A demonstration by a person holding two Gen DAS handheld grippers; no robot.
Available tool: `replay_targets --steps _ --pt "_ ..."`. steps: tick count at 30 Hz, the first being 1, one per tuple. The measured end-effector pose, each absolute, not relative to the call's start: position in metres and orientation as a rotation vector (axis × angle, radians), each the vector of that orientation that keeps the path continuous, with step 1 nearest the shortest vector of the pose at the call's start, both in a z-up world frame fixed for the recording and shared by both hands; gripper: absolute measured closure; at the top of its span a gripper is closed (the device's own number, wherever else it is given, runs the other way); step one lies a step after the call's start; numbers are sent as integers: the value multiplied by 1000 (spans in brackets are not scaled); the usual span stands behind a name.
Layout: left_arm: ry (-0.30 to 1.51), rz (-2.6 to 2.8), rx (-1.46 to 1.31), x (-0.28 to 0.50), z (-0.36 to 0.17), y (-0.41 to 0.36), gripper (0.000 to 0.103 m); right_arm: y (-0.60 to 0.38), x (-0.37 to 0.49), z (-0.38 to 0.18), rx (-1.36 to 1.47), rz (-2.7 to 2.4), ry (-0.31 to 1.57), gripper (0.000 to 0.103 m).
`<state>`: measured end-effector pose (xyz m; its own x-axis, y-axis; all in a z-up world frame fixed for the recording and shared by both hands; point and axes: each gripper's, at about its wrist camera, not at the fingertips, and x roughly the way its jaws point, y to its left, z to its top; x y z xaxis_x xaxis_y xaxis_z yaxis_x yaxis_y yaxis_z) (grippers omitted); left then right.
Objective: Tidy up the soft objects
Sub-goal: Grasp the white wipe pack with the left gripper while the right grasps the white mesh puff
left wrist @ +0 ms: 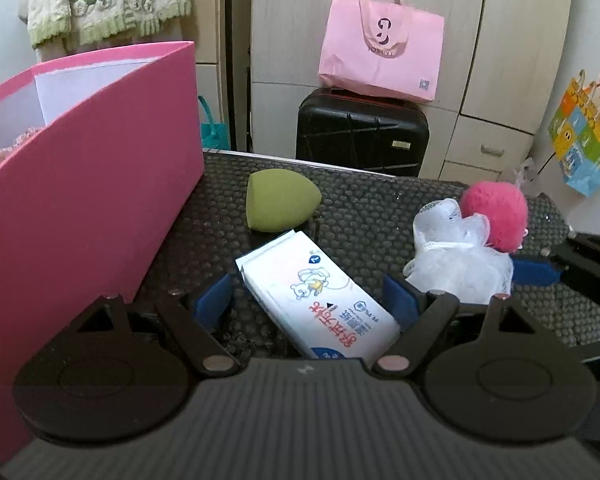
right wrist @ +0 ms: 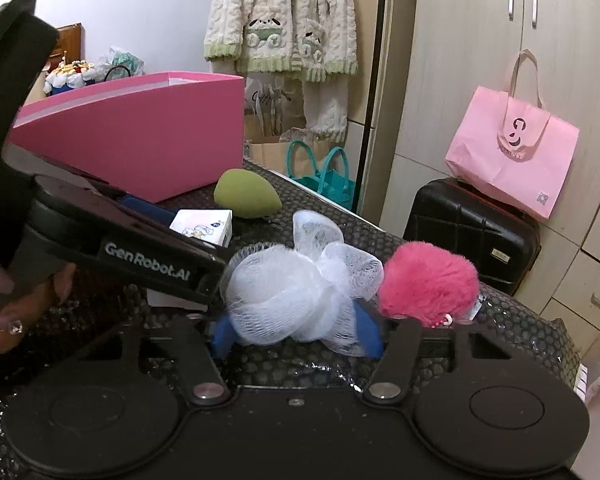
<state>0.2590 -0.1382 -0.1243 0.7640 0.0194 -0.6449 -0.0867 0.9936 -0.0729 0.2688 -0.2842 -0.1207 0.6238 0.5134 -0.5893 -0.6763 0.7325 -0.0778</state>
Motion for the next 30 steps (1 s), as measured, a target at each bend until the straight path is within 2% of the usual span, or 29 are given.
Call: replay_targets --steps 2,4,8,11,19,30 --pt "690 55 -98 256 -125 -138 27 -284 268 -121 -311 694 572 51" --pt "681 63 -89 254 -125 -139 39 -284 267 -121 -314 692 569 59" --pt "673 63 -76 250 -125 -136 47 -283 263 -120 -329 686 560 74" --pt "672 50 -75 246 -124 -135 55 -280 258 -119 -348 670 546 79" --pt "664 26 -61 238 -123 -132 61 -279 242 -111 -350 641 550 80" --pt "654 -9 -87 226 -120 -127 62 -289 212 -98 -286 609 557 80"
